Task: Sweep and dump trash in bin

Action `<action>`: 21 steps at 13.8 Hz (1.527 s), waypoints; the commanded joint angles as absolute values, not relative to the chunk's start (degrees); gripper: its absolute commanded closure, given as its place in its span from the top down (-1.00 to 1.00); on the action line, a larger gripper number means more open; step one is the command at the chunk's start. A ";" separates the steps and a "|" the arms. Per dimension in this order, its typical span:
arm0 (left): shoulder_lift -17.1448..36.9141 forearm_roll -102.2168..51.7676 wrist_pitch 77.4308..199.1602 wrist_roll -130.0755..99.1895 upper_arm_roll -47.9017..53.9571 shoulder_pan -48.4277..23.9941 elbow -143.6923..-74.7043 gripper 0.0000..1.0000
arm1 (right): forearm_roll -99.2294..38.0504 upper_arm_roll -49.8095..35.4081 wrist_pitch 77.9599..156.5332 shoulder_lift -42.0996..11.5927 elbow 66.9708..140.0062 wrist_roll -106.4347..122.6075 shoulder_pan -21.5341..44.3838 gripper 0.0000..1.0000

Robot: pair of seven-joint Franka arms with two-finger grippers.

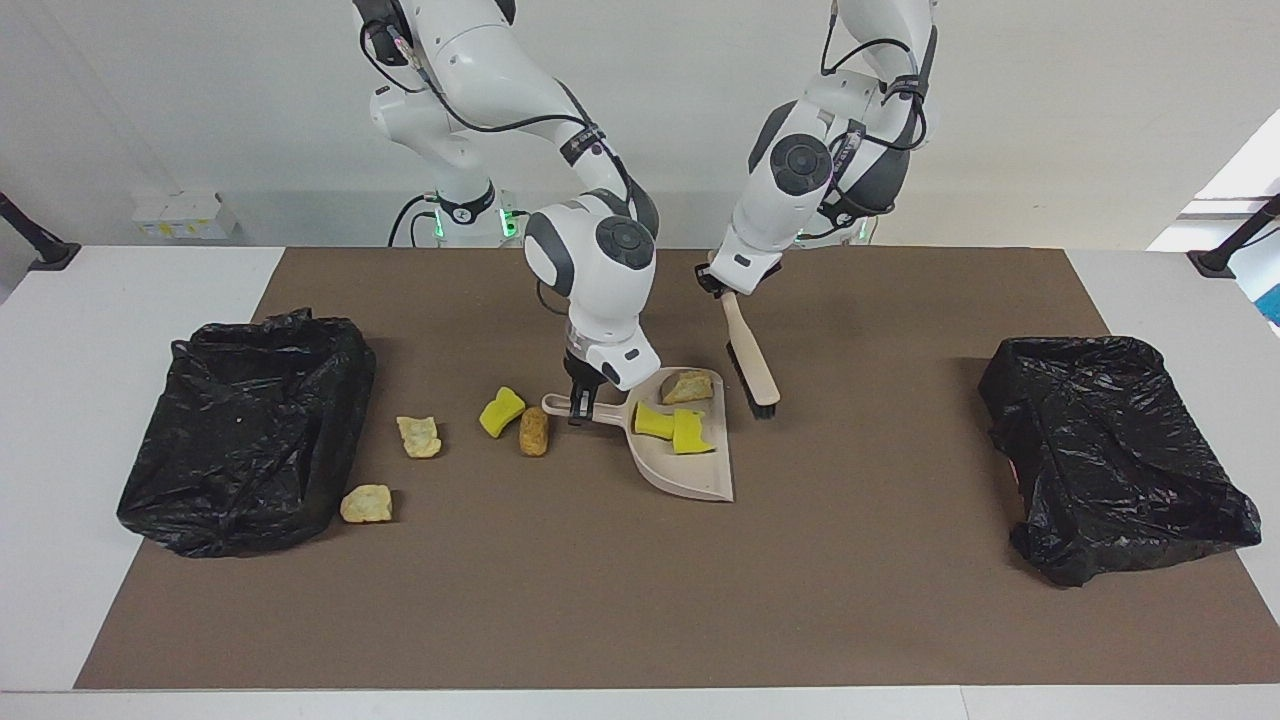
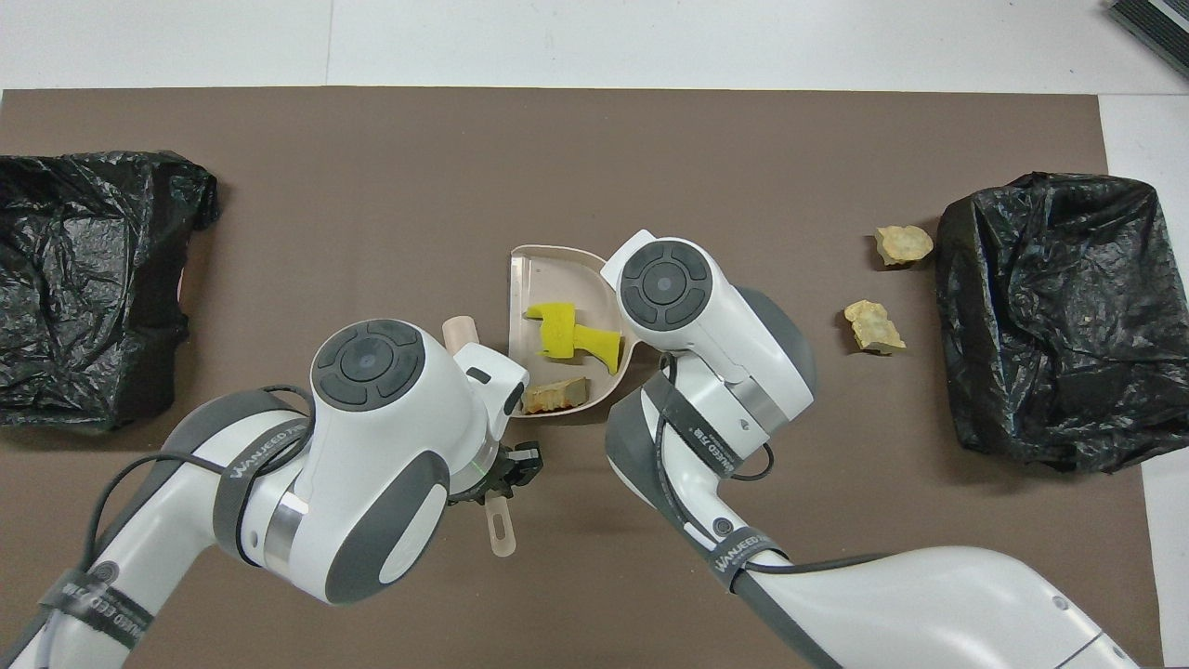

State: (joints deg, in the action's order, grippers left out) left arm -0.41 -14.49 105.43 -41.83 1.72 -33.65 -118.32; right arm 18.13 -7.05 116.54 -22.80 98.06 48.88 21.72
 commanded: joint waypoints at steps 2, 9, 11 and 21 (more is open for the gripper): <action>-5.34 -13.27 105.98 -44.73 1.41 -37.34 -124.34 -1.00 | 16.62 -7.73 114.00 -19.61 98.26 50.96 18.38 -1.00; -9.49 -13.36 123.81 -52.45 1.58 -53.59 -138.50 -1.00 | 11.17 -7.73 104.25 -16.96 90.28 65.02 9.33 -1.00; -10.54 -13.36 125.94 -54.49 1.58 -56.85 -140.44 -1.00 | 8.80 -7.65 100.57 -16.96 87.20 69.06 6.17 -1.00; -10.37 -13.71 129.73 -53.53 1.58 -58.89 -144.23 -0.32 | 7.64 -7.03 96.86 -9.85 85.52 81.28 -8.86 -1.00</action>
